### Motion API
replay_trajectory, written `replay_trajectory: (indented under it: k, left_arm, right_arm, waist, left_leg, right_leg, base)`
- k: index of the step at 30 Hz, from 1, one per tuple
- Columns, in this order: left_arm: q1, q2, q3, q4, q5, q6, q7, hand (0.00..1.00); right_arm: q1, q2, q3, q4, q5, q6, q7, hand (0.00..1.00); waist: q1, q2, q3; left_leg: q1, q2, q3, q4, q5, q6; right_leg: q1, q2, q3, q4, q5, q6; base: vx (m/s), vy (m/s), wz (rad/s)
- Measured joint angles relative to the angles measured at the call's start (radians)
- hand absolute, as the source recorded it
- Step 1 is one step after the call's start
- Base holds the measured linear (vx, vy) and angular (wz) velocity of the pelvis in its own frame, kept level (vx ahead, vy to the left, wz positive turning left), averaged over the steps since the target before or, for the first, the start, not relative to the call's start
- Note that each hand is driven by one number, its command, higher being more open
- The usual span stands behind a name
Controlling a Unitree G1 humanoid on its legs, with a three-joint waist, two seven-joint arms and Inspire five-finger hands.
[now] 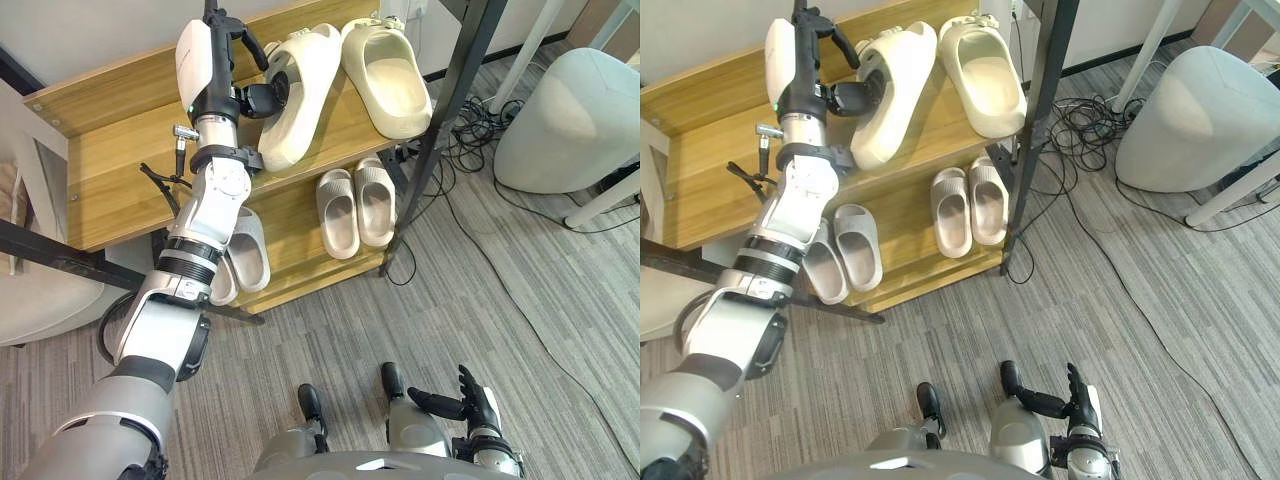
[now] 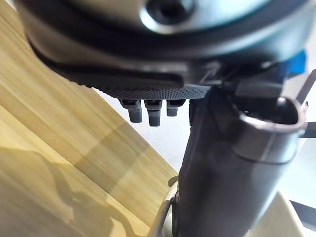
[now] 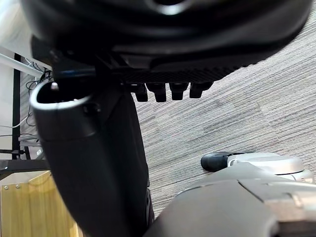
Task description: Organize the slippers on the shoe rack
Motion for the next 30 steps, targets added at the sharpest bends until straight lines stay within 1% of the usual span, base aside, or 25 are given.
replay_trajectory:
  k: [6, 12, 15, 19, 26, 30]
  left_arm:
    - [0.012, -0.017, -0.001, -0.002, -0.04, 0.0, 0.0, 1.0]
    - [0.015, -0.07, -0.004, -0.061, -0.072, -0.002, 0.008, 1.0]
    - [0.015, -0.09, -0.036, -0.085, -0.078, -0.004, 0.006, 1.0]
    - [0.015, -0.121, -0.039, -0.091, -0.081, -0.005, 0.005, 1.0]
    - [0.037, -0.128, -0.039, -0.161, -0.158, -0.007, 0.005, 1.0]
    - [0.044, -0.134, -0.039, -0.176, -0.188, -0.011, 0.004, 1.0]
  right_arm:
    - [0.0, -0.001, 0.002, 0.0, 0.0, 0.0, -0.001, 1.0]
    - [0.0, -0.001, 0.002, 0.0, -0.001, 0.001, -0.001, 1.0]
    - [0.0, -0.001, 0.003, 0.0, -0.001, 0.001, -0.001, 1.0]
    - [0.0, -0.001, 0.006, 0.0, -0.001, 0.001, -0.001, 1.0]
    - [0.0, -0.003, 0.014, 0.0, -0.001, 0.001, -0.002, 1.0]
    - [0.002, -0.006, 0.03, 0.0, -0.001, 0.002, -0.002, 1.0]
  waist:
    - [0.001, 0.0, 0.0]
    - [0.001, -0.001, 0.0]
    - [0.001, -0.001, 0.0]
    - [0.0, -0.001, 0.0]
    - [0.0, -0.004, -0.001]
    - [0.001, -0.009, -0.004]
  left_leg:
    - [0.001, 0.0, -0.012, 0.0, 0.004, 0.0]
    - [0.001, 0.0, -0.012, 0.0, 0.004, 0.0]
    - [0.001, 0.0, -0.013, 0.0, 0.004, 0.0]
    - [0.002, 0.0, -0.013, 0.0, 0.004, 0.0]
    - [0.003, 0.0, -0.018, 0.0, 0.005, 0.001]
    - [0.013, 0.0, -0.027, 0.0, 0.006, 0.001]
  right_leg:
    - [0.007, -0.001, -0.012, 0.0, 0.0, 0.0]
    - [0.007, -0.001, -0.011, 0.0, 0.0, 0.0]
    - [0.008, -0.001, -0.011, 0.0, 0.0, 0.0]
    - [0.009, -0.001, -0.011, 0.0, 0.0, 0.0]
    - [0.013, -0.001, -0.016, 0.0, 0.0, 0.0]
    - [0.027, -0.002, -0.024, 0.0, -0.002, 0.001]
  base:
    - [-0.01, 0.006, 0.06]
    - [0.0, 0.0, 0.0]
    - [0.0, 0.0, 0.0]
    - [0.0, 0.0, 0.0]
    - [0.0, 0.003, 0.02]
    - [-0.01, 0.008, 0.06]
